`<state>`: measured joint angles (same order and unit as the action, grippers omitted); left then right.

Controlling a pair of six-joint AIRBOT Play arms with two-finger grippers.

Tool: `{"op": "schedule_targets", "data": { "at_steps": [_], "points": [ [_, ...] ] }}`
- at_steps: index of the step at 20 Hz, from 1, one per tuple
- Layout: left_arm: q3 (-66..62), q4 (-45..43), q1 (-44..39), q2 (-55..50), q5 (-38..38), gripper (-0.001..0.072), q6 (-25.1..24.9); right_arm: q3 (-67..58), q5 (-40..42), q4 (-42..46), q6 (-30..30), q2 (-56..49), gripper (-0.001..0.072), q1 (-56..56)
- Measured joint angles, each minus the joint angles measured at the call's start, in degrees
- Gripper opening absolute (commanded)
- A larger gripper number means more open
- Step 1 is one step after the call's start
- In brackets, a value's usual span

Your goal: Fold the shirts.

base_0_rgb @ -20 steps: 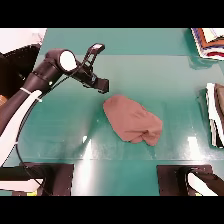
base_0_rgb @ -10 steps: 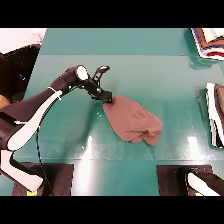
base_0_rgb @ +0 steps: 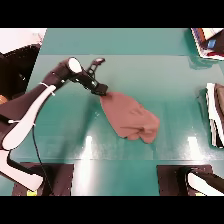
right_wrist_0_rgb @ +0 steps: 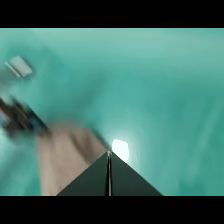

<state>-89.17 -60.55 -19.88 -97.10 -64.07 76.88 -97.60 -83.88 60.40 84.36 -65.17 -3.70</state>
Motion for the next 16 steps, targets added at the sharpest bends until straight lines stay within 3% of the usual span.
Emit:
{"op": "schedule_targets", "data": {
  "at_steps": [2, 3, 4, 5, 9, 13, 14, 16],
  "points": [
    [-0.5, -0.5, 2.4, 2.5, -0.7, 0.0032, 0.2, 5.9, -1.9, 3.2, 0.9, 0.2, 0.0020, 0.0],
    [-0.7, -0.8, 3.4, 3.5, -0.9, 0.0032, 0.3, 10.2, -2.0, 4.2, 1.3, 0.6, 0.0148, 0.0],
    [-0.8, -1.0, 4.3, 4.4, -1.2, 0.0032, 0.4, 14.8, -1.8, 4.6, 1.6, 0.9, 0.0445, 0.0],
    [-0.9, -1.3, 4.9, 5.1, -1.2, 0.0032, 0.4, 19.7, -0.9, 4.5, 1.7, 1.1, 0.0562, 0.0],
    [-0.9, -2.1, 6.0, 6.3, -1.9, 0.0032, 0.6, 39.6, 7.3, -2.4, 1.5, -1.4, 0.0553, -0.2],
    [-0.8, -2.6, 6.3, 6.6, -1.7, 0.0032, 0.6, 48.5, 15.9, -12.2, -1.7, -8.2, 0.0552, -3.6],
    [-0.8, -2.6, 6.3, 6.6, -1.7, 0.0032, 0.6, 48.9, 17.6, -13.7, -2.3, -10.1, 0.0513, -5.0],
    [-0.8, -2.8, 6.4, 6.7, -1.5, 0.0031, 0.6, 47.9, 19.9, -15.7, -3.0, -14.3, 0.0353, -8.1]
  ]
}}
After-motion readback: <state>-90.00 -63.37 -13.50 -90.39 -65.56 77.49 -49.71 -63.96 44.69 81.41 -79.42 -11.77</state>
